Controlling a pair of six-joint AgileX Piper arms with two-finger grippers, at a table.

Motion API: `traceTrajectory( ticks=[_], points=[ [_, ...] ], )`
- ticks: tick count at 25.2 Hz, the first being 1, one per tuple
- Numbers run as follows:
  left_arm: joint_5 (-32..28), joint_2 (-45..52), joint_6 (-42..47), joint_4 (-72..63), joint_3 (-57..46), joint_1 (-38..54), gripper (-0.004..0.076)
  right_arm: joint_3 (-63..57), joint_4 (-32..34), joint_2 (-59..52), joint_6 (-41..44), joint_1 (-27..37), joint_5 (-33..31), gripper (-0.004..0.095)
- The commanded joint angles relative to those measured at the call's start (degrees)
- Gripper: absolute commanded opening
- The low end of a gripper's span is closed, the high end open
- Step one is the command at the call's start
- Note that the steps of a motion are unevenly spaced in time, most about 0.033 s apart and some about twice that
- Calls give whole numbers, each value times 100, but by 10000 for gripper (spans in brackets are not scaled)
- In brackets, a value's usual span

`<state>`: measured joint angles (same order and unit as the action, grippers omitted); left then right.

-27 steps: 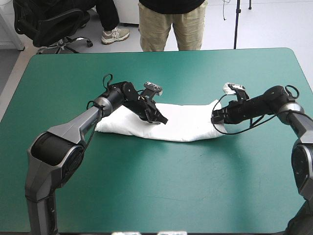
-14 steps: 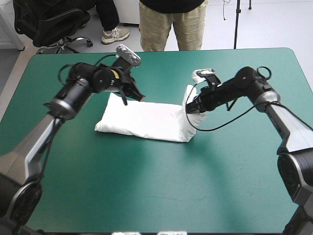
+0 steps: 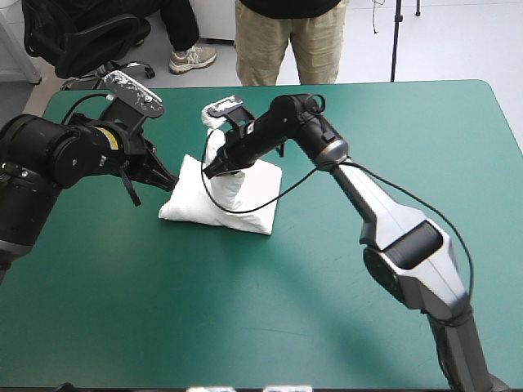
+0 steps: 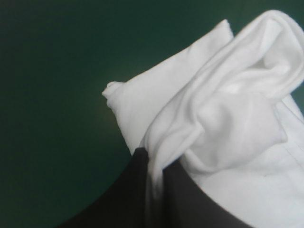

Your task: Fold the cloth

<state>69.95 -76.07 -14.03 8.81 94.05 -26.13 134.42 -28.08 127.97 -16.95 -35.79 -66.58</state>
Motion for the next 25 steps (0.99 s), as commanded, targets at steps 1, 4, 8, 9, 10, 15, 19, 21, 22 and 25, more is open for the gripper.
traceTrajectory(
  ticks=[1, 4, 8, 9, 10, 15, 19, 21, 22, 25],
  points=[
    [-104, 163, 134, 46, 175, -13, -17, 1334, -194, 421, 308, -194, -214, -5],
    [-104, 163, 306, 59, 175, -13, -17, 1764, -723, 706, 35, -277, -139, 139],
    [-104, 163, 363, 59, 175, -13, -17, 1823, -1554, 728, -563, -278, 116, 559],
    [-104, 163, 393, 59, 175, -13, -17, 1823, -1644, 728, -680, -278, 105, 662],
    [-104, 163, 407, 59, 175, -13, -17, 1823, -1671, 716, -729, -269, 62, 769],
    [-94, 163, 500, 88, 175, -13, -17, 1811, -1496, 584, -67, -74, -505, 836],
    [-67, 163, 515, 45, 175, -13, -17, 1795, -1377, 467, 333, 98, -515, 719],
    [-67, 163, 515, 83, 175, -13, -17, 1374, -1101, 192, 307, 185, -525, 647],
    [-67, 163, 539, 83, 175, -13, -17, 650, -450, -239, 213, 226, -525, 618],
    [-39, 163, 539, 34, 175, -13, -17, -1522, 429, -1378, -104, 408, -419, 557]
  ],
)
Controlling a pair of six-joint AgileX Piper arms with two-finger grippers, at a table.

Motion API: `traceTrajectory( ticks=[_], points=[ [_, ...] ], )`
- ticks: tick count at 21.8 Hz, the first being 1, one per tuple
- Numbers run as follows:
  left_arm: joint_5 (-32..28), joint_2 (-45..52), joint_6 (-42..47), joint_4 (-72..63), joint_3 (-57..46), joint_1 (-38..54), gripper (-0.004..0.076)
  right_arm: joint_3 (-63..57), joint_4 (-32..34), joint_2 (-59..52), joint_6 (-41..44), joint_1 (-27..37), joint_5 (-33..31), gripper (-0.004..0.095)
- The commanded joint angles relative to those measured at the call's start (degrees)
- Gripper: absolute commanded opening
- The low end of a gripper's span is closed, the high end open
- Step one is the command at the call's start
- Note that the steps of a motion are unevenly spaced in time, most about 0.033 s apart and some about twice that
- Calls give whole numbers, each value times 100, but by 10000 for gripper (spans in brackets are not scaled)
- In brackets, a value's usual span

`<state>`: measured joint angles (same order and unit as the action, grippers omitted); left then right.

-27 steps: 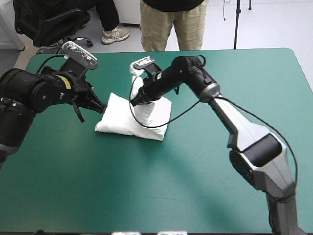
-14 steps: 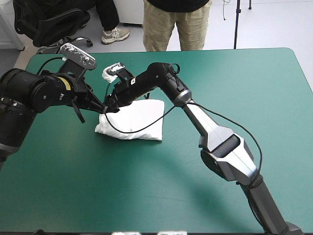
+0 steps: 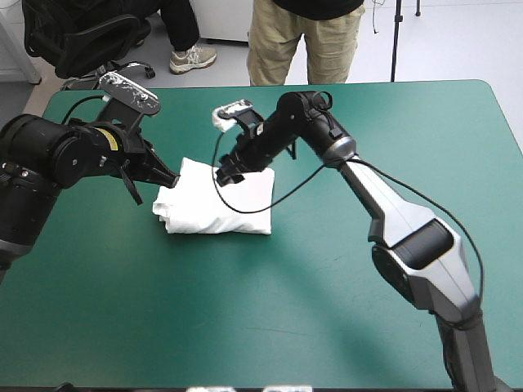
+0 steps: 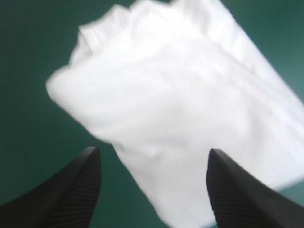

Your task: Fold the cloth

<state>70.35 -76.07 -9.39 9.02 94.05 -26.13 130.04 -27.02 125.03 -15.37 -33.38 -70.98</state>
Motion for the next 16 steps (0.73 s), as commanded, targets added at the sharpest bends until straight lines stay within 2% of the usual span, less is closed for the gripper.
traceTrajectory(
  ticks=[1, 3, 4, 5, 6, 10, 12, 16],
  points=[
    [-65, 163, 76, 12, 175, -13, -17, -1690, 192, -1387, -401, 257, 245, 539],
    [-65, 163, 76, 12, 175, -13, -17, -2722, -217, -1929, -645, 442, 1080, 523],
    [-104, 163, 76, -1, 175, -13, -17, -3669, -839, -2390, -904, 659, 1971, 523],
    [-102, 163, 76, -1, 175, -13, -17, -4310, -1356, -2615, -1146, 817, 2474, 523],
    [-102, 163, 76, -1, 175, -13, -17, -4597, -1622, -2649, -1333, 875, 2656, 523],
    [-102, 163, 139, -1, 175, -13, -17, -4987, -1911, -2128, -1673, 972, 2766, 601],
    [-102, 163, 184, -4, 162, -13, -17, -4863, -2684, -1630, -2171, 972, 2813, 618],
    [-102, 163, 304, 18, 150, -13, -17, -4636, -3632, -1279, -2744, 972, 2671, 618]
  ],
)
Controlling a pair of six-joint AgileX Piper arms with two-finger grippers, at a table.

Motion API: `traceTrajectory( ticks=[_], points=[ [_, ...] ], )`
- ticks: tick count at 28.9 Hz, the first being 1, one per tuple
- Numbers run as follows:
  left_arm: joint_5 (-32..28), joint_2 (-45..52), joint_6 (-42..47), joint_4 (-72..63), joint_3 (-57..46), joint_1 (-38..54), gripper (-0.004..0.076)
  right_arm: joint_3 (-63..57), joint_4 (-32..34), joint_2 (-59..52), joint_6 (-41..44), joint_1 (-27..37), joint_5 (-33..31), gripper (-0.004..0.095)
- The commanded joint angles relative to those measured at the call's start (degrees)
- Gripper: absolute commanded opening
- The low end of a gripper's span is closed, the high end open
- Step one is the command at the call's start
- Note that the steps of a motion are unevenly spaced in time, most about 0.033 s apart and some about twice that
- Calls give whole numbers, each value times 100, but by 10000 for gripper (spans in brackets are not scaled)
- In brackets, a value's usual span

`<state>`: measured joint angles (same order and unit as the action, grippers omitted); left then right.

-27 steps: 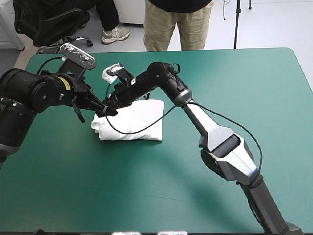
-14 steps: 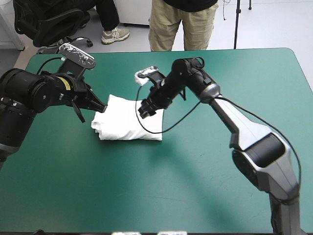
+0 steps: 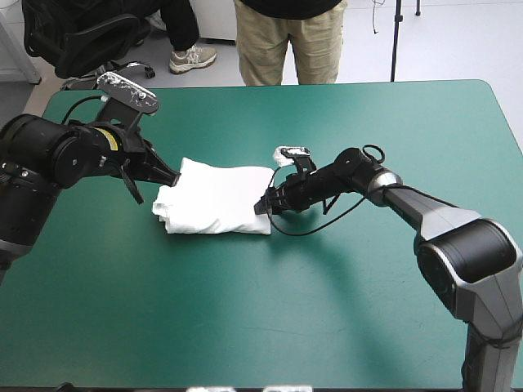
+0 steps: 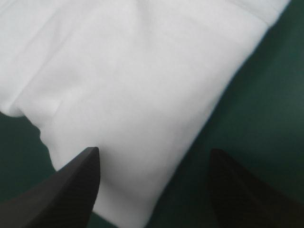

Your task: Fold the cloth

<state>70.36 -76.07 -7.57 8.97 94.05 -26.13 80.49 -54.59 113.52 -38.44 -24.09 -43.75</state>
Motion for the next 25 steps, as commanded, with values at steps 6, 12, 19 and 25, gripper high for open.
traceTrajectory(
  ticks=[6, 12, 19, 25],
  points=[
    [40, 163, 121, 2, 58, -13, -17, 595, -793, 67, -310, 43, -313, 350],
    [80, 228, 121, 2, 58, -13, -17, 595, 23, 21, -176, 82, -531, -2],
    [107, 418, 121, -90, 58, -13, -17, 466, 2584, -676, 1119, 360, -724, -2],
    [107, 451, 121, -273, 58, -13, -17, -93, 4717, -1628, 2017, 1231, -1175, -3]
  ],
)
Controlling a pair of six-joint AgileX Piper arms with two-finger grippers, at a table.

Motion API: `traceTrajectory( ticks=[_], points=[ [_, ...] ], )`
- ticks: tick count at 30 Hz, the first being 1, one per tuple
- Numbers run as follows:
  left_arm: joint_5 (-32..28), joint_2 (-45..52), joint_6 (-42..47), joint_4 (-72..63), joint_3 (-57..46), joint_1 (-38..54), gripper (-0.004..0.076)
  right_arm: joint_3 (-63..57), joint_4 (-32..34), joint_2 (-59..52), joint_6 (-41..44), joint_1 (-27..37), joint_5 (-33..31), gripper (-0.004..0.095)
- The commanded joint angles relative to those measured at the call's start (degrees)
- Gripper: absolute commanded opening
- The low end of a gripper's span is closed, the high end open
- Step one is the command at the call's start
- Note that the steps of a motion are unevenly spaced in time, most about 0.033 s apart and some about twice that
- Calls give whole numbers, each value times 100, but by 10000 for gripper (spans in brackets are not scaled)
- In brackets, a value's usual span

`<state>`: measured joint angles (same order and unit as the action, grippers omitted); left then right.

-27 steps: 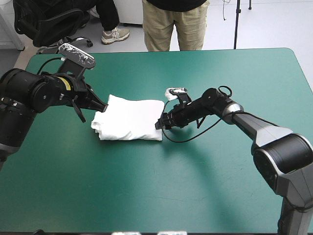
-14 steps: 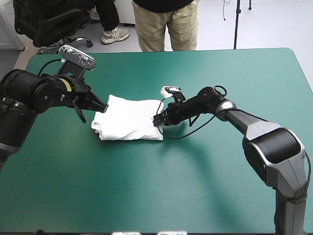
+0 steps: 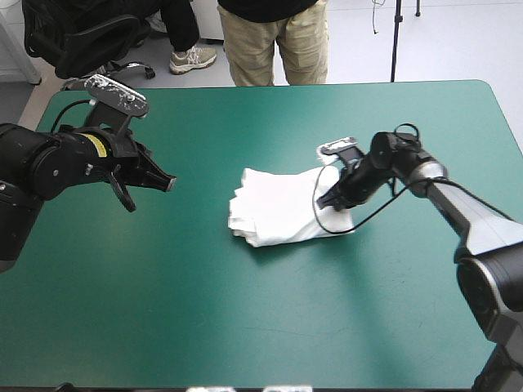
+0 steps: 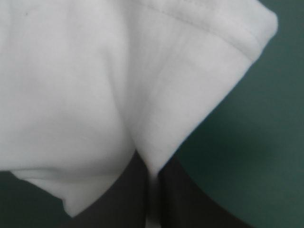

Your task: Fold the cloth

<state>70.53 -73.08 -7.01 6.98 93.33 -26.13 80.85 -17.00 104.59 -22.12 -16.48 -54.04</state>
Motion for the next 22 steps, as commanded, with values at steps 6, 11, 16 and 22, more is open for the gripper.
traceTrajectory(
  ticks=[6, 11, 16, 22],
  points=[
    [1, 152, 0, -16, 130, -13, -17, -747, 1824, -1317, 850, 1959, -731, -3],
    [4, 152, 0, -16, 130, -13, -17, -1108, 2068, -1496, 1002, 2855, -597, -3],
    [45, 152, -161, -16, 130, -13, -17, -1108, 2068, -1522, 1026, 3055, -561, -3],
    [-99, 75, -796, -12, 130, -13, -17, -1108, 1987, -1579, 957, 3055, -658, 156]
  ],
)
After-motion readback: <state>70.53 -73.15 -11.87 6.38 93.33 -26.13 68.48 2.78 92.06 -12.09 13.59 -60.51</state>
